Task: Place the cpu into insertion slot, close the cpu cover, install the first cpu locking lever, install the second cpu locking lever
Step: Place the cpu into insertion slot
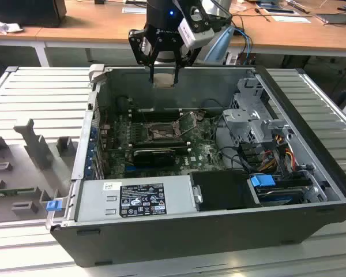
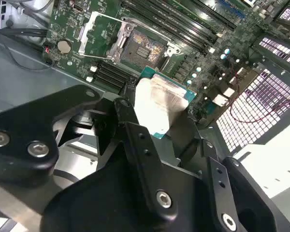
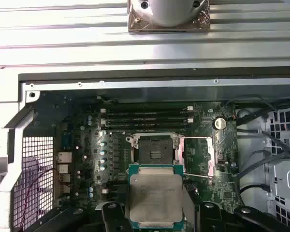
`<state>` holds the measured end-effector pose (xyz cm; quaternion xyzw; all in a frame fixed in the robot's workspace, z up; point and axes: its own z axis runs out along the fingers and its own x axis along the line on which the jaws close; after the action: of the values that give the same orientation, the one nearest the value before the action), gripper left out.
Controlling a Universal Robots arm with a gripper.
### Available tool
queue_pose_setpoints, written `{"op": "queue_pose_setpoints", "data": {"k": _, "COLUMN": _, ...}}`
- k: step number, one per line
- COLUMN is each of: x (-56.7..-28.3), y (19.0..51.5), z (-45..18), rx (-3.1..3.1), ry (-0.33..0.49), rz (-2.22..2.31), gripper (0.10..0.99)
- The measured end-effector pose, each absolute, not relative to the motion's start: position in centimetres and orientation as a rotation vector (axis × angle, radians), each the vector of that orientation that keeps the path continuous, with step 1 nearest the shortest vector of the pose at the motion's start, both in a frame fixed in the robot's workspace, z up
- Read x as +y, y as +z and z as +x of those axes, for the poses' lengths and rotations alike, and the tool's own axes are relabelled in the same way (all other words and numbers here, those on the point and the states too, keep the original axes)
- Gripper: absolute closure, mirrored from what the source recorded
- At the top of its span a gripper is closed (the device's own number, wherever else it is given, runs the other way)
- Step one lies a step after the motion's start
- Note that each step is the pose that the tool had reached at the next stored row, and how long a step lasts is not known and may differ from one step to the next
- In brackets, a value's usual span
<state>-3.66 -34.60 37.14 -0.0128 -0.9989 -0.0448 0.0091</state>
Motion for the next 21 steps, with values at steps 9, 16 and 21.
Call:
{"op": "queue_pose_setpoints", "data": {"k": 9, "x": -34.6, "y": 37.13, "z": -3.66, "rx": -3.12, "ry": -0.14, "rz": -0.083, "gripper": 0.557}}
{"op": "queue_pose_setpoints", "data": {"k": 16, "x": -34.6, "y": 37.12, "z": -3.66, "rx": -3.119, "ry": -0.141, "rz": -0.178, "gripper": 0.557}}
{"op": "queue_pose_setpoints", "data": {"k": 21, "x": -34.61, "y": 37.12, "z": -3.66, "rx": -3.116, "ry": -0.142, "rz": -0.256, "gripper": 0.557}}
